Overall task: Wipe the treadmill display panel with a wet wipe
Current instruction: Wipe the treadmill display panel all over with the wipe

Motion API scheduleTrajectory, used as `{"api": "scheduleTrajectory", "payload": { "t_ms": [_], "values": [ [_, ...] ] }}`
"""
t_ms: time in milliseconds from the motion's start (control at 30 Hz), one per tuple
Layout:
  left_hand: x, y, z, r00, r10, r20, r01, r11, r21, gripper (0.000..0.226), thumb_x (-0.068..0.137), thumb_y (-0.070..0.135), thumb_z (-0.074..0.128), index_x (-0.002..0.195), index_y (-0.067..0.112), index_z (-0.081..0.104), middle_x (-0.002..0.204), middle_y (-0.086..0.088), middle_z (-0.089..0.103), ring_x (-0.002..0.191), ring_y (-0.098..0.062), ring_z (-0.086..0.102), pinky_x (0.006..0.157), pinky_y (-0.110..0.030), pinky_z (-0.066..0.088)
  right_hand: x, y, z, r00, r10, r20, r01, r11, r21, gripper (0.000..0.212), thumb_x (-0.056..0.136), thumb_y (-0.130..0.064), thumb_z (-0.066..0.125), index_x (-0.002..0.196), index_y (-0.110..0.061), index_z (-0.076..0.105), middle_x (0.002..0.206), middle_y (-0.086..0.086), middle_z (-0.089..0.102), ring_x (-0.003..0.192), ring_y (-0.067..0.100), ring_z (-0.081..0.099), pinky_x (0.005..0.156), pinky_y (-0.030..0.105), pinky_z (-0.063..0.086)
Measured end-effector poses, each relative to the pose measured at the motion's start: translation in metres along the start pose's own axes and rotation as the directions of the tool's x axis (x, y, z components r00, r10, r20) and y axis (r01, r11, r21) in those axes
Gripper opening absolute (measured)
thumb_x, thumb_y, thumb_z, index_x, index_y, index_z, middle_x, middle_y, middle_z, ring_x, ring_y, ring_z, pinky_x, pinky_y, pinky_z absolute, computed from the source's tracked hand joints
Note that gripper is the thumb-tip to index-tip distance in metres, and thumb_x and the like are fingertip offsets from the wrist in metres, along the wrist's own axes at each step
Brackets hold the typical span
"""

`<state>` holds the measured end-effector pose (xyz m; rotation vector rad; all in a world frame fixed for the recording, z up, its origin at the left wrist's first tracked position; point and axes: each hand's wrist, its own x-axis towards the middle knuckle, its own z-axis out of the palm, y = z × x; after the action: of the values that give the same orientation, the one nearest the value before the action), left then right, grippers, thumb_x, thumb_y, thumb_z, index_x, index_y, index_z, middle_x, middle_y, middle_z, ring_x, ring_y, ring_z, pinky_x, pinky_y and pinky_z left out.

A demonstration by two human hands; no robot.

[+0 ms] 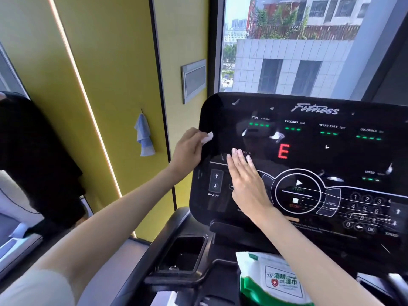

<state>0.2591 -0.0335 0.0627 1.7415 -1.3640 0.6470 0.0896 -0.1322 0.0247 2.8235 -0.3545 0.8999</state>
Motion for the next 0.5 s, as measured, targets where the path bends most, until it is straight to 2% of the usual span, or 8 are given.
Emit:
{"api": "scheduleTrajectory", "payload": {
  "t_ms": [100,167,233,300,367,433,500],
  "values": [
    [-0.041,-0.001,0.003,0.97,0.151,0.19,-0.157,0.987,0.019,0.02,0.084,-0.01,0.05,0.096,0.001,0.061,0.093,-0.012,0.058,0.086,-0.025,0.055,0.076,-0.034,0.047,0.0,0.003,0.001,1.0,0.004,-0.013,-0.003,0.999,0.037,0.08,0.058,0.024,0.052,0.135,0.009,0.038,0.143,0.026,0.037,0.135,0.036,0.033,0.111,0.047,0.027],
    [-0.058,-0.004,0.0,0.934,0.199,0.295,-0.211,0.977,0.009,0.025,0.082,-0.013,0.05,0.098,0.002,0.06,0.094,-0.012,0.057,0.088,-0.025,0.054,0.078,-0.033,0.047,-0.001,0.004,0.001,1.0,0.005,-0.011,-0.005,0.999,0.053,0.081,0.057,0.025,0.051,0.136,0.009,0.037,0.143,0.026,0.036,0.135,0.036,0.033,0.111,0.047,0.027],
    [-0.045,-0.003,-0.006,0.95,0.157,0.27,-0.164,0.986,0.001,0.022,0.083,-0.012,0.048,0.096,0.001,0.061,0.092,-0.012,0.057,0.085,-0.024,0.054,0.076,-0.033,0.047,-0.001,0.003,0.002,1.0,0.006,-0.013,-0.005,0.998,0.058,0.08,0.058,0.025,0.049,0.136,0.01,0.036,0.143,0.027,0.036,0.135,0.037,0.033,0.111,0.048,0.027],
    [-0.022,-0.003,-0.01,0.991,0.04,0.13,-0.041,0.999,0.005,0.017,0.088,0.001,0.045,0.091,-0.001,0.062,0.087,-0.011,0.057,0.079,-0.023,0.054,0.071,-0.034,0.047,0.0,0.001,0.003,1.0,0.009,-0.013,-0.009,0.998,0.057,0.078,0.061,0.024,0.049,0.136,0.01,0.035,0.143,0.027,0.036,0.135,0.038,0.032,0.111,0.049,0.026],
    [-0.011,-0.005,-0.012,0.999,-0.033,0.038,0.031,0.999,0.034,0.025,0.09,0.012,0.041,0.091,-0.002,0.063,0.085,-0.013,0.057,0.076,-0.023,0.054,0.068,-0.036,0.047,-0.001,0.001,0.005,1.0,0.02,-0.018,-0.019,0.998,0.063,0.076,0.063,0.023,0.049,0.136,0.01,0.035,0.143,0.027,0.036,0.135,0.038,0.032,0.111,0.049,0.025],
    [-0.027,-0.007,-0.009,0.994,0.048,0.097,-0.056,0.995,0.087,0.026,0.086,0.004,0.039,0.093,-0.002,0.063,0.088,-0.014,0.059,0.081,-0.026,0.054,0.07,-0.038,0.047,0.0,0.0,0.006,0.999,0.029,-0.032,-0.027,0.997,0.077,0.076,0.063,0.024,0.05,0.136,0.01,0.036,0.142,0.028,0.037,0.134,0.039,0.032,0.112,0.049,0.024],
    [-0.058,-0.005,-0.007,0.952,0.146,0.268,-0.177,0.98,0.095,0.03,0.083,-0.001,0.036,0.094,0.0,0.064,0.092,-0.013,0.06,0.085,-0.028,0.054,0.072,-0.039,0.048,0.0,-0.001,0.008,0.999,0.034,-0.04,-0.031,0.996,0.085,0.076,0.062,0.025,0.05,0.135,0.011,0.036,0.141,0.029,0.037,0.134,0.04,0.032,0.112,0.049,0.023]
  ]
}}
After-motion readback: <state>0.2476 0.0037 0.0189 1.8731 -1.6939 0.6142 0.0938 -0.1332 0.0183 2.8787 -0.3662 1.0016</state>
